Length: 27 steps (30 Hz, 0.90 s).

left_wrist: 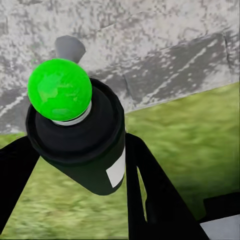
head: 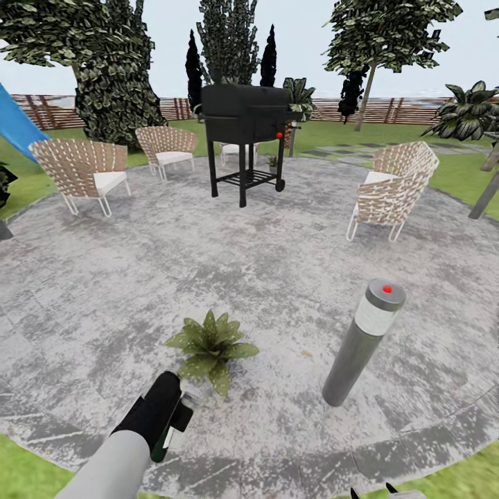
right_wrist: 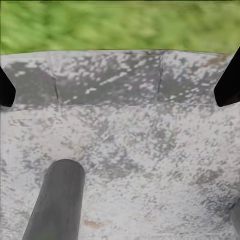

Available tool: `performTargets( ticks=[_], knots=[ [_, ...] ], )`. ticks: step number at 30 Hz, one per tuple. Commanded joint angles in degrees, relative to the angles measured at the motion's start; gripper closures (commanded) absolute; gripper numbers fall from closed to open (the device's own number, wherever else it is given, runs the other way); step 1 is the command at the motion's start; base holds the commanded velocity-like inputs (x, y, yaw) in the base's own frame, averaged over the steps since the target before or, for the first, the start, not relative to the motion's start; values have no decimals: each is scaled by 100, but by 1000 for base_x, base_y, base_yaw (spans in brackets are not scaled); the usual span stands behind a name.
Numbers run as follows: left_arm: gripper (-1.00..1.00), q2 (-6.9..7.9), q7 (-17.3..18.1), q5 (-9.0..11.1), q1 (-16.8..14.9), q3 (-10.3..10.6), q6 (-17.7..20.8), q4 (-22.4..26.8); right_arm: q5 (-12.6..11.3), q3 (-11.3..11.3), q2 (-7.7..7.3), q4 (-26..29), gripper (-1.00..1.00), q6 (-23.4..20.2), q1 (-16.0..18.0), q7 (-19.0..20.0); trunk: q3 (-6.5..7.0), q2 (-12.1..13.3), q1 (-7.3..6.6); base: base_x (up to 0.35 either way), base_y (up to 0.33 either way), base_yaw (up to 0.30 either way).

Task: Pick up the pesticide atomizer in the garden and spray insectifuge to fully cover both potted plants in the garden.

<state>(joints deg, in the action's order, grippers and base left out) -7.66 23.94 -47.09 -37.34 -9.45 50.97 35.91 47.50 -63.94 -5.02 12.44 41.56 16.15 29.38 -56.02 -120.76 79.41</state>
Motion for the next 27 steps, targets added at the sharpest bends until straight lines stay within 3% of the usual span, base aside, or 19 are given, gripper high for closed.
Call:
performTargets(
  ticks=[1, 3, 5, 7, 10, 13, 14, 22, 24, 26, 27],
  knots=[
    [100, -8, 53, -58, 15, -33, -8, 6, 14, -49, 1, 4, -100, 10, 3, 50, -5, -2, -4, -278, 186, 0],
    [100, -13, 57, -45, 35, -38, -205, -34, 19, -49, 1, 4, -100, 9, 2, 50, -5, -2, -4, -278, 186, 0],
    [100, -18, 82, 4, 80, -48, -683, -68, 18, -49, 1, 4, -100, 10, 2, 50, -5, -2, -4, -231, 152, 0],
    [100, -27, 123, 461, 342, -32, -1711, -112, 14, -56, -19, 9, -100, 10, 2, 50, -5, -2, -4, -62, 37, 0],
    [100, -20, 134, 642, 480, -16, -2325, -193, 14, -57, -34, 20, -100, 10, 2, 50, -5, -2, -4, -16, 9, 0],
    [100, -6, 135, 687, 589, 9, -3085, -522, 6, -58, -16, 29, -100, 10, 2, 50, -5, -2, -4, -3, 2, 0],
    [100, 19, 131, 697, 604, 11, -3490, -1038, 5, -62, -16, 30, -100, 10, 3, 44, -5, -2, -4, 0, 0, 0],
    [100, -23, 139, 714, 605, 5, -3568, -1165, 18, -54, -29, 31, -100, 10, 2, 55, -5, -2, -4, 0, 0, 0],
    [100, -4, 138, 714, 605, -3, -3672, -1181, 256, 195, -41, 68, -100, 10, 6, 61, -5, -2, -4, 0, 0, 0],
    [100, 17, 141, 716, 605, -19, -3847, -1219, 773, 899, -20, 424, -100, 1, 7, 55, -5, -2, -4, -94, 0, 0],
    [100, 21, 141, 714, 605, -23, -3879, -1243, 876, 1126, 0, 554, -100, -8, 21, 58, -5, -2, -4, -222, 0, 0]
  ],
)
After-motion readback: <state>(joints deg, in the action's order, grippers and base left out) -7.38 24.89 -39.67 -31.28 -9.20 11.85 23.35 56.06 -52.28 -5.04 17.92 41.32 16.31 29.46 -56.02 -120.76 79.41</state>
